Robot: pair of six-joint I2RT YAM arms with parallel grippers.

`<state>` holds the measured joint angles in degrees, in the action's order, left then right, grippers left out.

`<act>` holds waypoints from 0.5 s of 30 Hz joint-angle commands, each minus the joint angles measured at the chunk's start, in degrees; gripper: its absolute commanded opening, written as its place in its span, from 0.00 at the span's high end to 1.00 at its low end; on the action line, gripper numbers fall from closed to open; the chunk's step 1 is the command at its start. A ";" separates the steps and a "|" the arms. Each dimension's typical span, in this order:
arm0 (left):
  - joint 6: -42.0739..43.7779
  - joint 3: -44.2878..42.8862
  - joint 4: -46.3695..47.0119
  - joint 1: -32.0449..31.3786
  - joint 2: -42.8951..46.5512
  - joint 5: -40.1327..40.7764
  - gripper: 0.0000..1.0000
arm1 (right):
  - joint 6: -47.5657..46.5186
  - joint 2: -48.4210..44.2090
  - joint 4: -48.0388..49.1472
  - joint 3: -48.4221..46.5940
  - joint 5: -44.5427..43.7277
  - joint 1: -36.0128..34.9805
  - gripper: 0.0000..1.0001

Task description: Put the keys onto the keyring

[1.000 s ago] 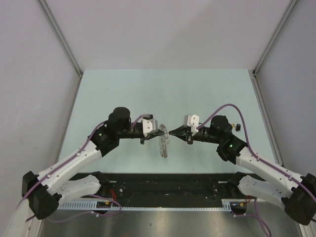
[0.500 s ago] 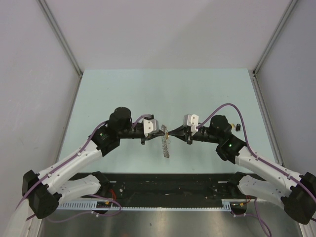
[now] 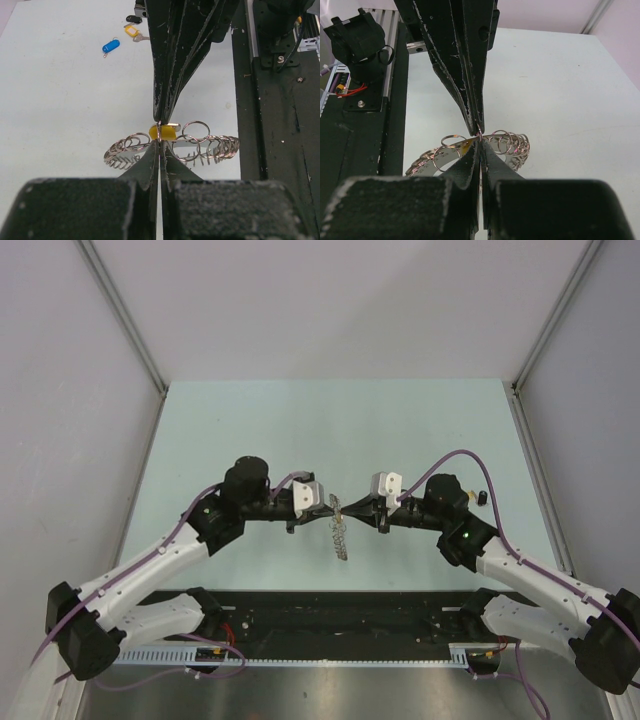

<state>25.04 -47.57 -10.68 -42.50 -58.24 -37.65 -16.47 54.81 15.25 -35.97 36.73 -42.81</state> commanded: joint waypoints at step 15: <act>1.59 -5.07 -4.00 -1.97 -3.28 0.46 0.99 | -1.46 -0.58 1.19 -1.30 -1.05 -0.96 1.00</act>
<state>25.52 -49.52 -13.76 -43.24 -60.58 -37.10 -16.78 54.81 13.74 -35.79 36.34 -43.00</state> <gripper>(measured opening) 0.005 0.009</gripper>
